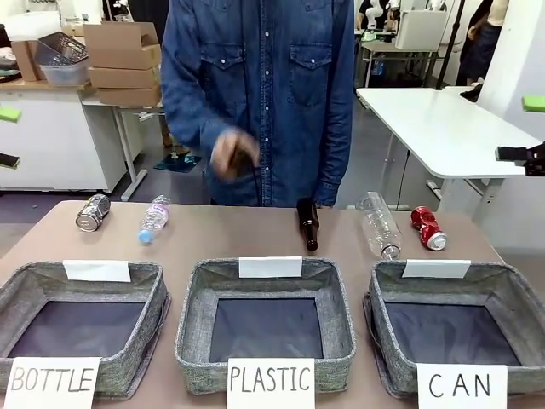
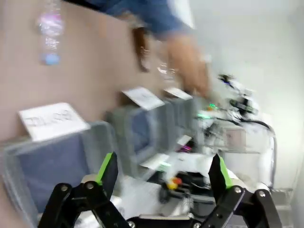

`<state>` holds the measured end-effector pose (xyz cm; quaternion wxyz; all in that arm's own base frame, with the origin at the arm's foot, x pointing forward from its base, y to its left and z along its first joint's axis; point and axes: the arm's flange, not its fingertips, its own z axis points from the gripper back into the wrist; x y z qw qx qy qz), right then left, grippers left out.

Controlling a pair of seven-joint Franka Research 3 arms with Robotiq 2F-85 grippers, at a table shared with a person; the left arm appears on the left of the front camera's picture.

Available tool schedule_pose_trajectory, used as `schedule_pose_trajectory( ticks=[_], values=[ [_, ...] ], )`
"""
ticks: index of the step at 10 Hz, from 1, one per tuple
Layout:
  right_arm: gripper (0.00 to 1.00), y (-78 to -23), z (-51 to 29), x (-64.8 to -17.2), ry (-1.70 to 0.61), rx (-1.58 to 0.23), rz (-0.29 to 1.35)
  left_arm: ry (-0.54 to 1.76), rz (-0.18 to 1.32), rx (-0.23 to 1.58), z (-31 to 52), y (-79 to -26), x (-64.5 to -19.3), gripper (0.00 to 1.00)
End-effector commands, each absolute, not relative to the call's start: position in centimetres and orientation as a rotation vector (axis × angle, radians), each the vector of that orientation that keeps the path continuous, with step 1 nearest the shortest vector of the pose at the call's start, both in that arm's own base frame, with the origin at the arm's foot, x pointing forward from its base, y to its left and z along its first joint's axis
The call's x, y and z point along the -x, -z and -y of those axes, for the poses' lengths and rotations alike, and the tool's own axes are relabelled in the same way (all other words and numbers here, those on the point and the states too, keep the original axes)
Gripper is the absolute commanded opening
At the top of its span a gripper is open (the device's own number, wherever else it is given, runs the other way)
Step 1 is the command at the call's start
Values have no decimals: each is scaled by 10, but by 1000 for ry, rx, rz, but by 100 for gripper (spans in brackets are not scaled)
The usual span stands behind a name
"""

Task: Sort the can waste into the basket.
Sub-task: Pick up the can waste from the table and place it in the right Fabric basket.

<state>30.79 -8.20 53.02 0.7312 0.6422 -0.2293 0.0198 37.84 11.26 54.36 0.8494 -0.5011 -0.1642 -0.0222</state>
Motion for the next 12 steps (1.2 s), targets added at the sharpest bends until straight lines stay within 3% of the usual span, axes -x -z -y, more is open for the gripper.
schedule_pose_trajectory(
  ticks=[1, 2, 3, 4, 5, 6, 9, 12],
  values=[
    [100, -532, 83, -311, -62, -1414, 514, -11, 385, 744, -100, -531, -397, 100],
    [100, -532, 83, -311, -62, -1414, 514, 47, 346, 1056, -113, -544, -378, 100],
    [100, -532, 83, -311, -62, -1414, 514, 47, 346, 1056, -113, -544, -378, 100],
    [100, -532, 83, -311, -62, -1414, 514, 31, 391, 884, -114, -542, -392, 100],
    [100, -532, 83, -311, -62, -1414, 514, 42, 349, 836, -113, -526, -417, 100],
    [100, -532, 83, -311, -62, -1414, 514, 105, 295, 992, -119, -532, -415, 100],
    [100, -532, 83, -311, -62, -1414, 514, 248, 392, 1406, -210, -612, -335, 100],
    [100, -532, 83, -311, -62, -1414, 514, 211, 545, 1615, -286, -622, -256, 100]
  ],
)
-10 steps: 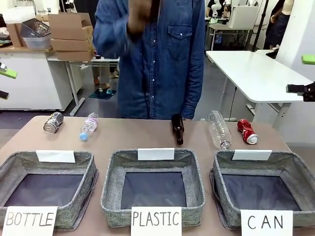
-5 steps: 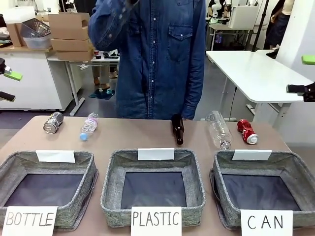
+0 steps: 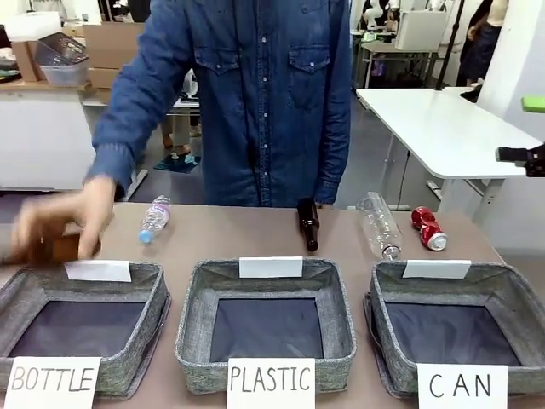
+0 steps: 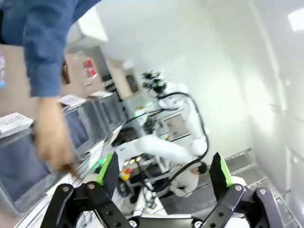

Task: Sort the can waste into the basket.
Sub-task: Pick up the can waste from the table and place it in the right Fabric basket.

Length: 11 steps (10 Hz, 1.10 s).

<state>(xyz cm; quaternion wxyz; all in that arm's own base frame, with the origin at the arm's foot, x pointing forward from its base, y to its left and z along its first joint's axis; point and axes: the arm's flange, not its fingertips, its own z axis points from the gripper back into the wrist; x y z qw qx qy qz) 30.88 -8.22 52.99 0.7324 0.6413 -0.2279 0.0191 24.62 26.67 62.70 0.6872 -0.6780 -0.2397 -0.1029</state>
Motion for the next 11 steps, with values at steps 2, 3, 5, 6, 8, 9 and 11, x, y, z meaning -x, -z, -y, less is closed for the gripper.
schedule_pose_trajectory(
  ticks=[2, 3, 5, 6, 8, 9, 11],
  values=[
    [100, -532, 83, -311, -62, -1414, 514, 203, 560, 1639, -290, -613, -251, 100],
    [100, -532, 83, -311, -62, -1414, 514, 212, 543, 1643, -287, -613, -258, 100],
    [100, -532, 83, -311, -62, -1414, 514, 221, 498, 1626, -277, -614, -269, 100],
    [100, -532, 83, -311, -62, -1414, 514, 220, 449, 1604, -270, -613, -276, 100],
    [100, -532, 83, -311, -62, -1414, 514, 193, 249, 1435, -238, -597, -316, 100],
    [100, -532, 83, -311, -62, -1414, 514, 206, 87, 1362, -211, -583, -347, 100],
    [100, -532, 83, -311, -62, -1414, 514, 177, -56, 1044, -148, -548, -408, 100]
  ],
)
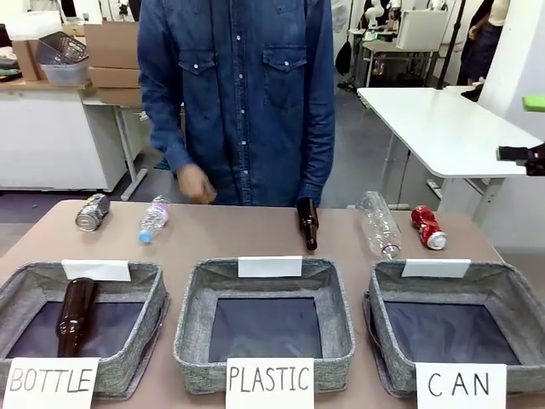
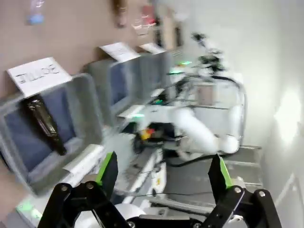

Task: Sort the can waste into the basket.
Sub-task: Pick up the can waste from the table and place it in the right Fabric basket.

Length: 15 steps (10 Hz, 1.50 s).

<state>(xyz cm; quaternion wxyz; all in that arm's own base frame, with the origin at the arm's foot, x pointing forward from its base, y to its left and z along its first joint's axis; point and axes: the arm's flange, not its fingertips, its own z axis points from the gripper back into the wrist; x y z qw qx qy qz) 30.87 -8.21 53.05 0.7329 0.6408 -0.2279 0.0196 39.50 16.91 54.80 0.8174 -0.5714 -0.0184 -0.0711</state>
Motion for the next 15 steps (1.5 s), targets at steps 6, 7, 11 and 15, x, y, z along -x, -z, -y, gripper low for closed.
schedule_pose_trajectory(
  ticks=[6, 7, 11, 15],
  values=[
    [100, -532, 83, -311, -62, -1414, 514, 239, 454, 30, -74, -468, -475, 100],
    [100, -532, 83, -311, -62, -1414, 514, 254, 537, -3, -70, -459, -484, 100],
    [100, -532, 83, -311, -62, -1414, 514, 293, 215, 271, -79, -496, -486, 100],
    [100, -532, 83, -311, -62, -1414, 514, 75, 300, 188, -86, -419, -550, 100]
  ],
)
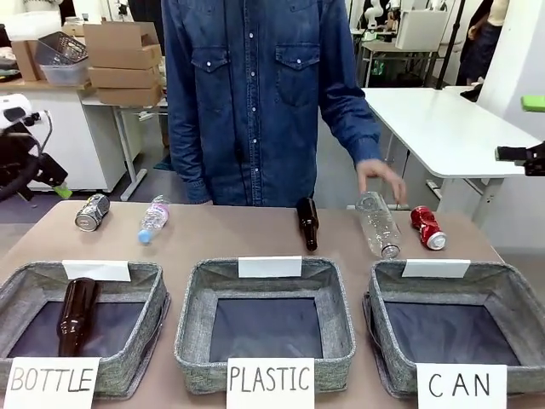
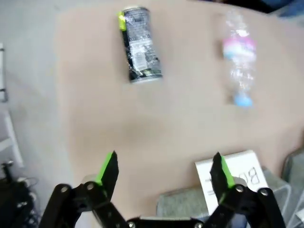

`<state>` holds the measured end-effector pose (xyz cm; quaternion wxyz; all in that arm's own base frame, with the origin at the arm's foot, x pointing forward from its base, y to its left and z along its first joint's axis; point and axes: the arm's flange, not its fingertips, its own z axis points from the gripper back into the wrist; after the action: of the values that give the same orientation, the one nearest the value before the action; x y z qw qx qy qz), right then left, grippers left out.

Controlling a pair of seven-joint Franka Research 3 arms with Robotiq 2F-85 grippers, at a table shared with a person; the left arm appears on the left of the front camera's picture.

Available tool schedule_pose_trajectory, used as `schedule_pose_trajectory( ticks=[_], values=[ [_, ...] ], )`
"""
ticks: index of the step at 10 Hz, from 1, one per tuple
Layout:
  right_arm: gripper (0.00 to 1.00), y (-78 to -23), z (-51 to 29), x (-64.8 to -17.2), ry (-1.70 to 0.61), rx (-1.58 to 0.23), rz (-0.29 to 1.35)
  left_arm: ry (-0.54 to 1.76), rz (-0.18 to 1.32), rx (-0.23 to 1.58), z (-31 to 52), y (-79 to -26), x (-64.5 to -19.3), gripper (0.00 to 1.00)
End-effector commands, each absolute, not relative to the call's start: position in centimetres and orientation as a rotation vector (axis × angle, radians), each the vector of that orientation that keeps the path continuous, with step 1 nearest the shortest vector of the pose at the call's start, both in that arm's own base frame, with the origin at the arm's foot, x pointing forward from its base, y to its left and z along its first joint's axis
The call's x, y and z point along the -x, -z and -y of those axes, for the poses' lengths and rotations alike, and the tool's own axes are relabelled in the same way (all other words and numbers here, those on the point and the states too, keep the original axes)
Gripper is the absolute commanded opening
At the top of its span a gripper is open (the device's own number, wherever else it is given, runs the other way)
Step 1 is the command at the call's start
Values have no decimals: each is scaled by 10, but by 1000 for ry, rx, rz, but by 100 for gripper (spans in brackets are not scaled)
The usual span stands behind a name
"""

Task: Sort the can waste into the basket.
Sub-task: Pick up the can waste from the table and place it in the right Fabric basket.

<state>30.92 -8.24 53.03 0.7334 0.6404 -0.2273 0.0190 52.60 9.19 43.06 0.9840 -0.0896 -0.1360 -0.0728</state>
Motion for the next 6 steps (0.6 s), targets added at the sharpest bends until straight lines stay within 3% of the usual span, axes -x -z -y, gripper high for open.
schedule_pose_trajectory(
  ticks=[1, 3, 6],
  values=[
    [100, -532, 83, -311, -62, -1414, 514, 31, 295, 182, -88, -402, -568, 100],
    [100, -532, 83, -311, -62, -1414, 514, -48, 387, 111, -90, -362, -602, 100],
    [100, -532, 83, -311, -62, -1414, 514, -37, 409, 54, -83, -326, -635, 100]
  ],
)
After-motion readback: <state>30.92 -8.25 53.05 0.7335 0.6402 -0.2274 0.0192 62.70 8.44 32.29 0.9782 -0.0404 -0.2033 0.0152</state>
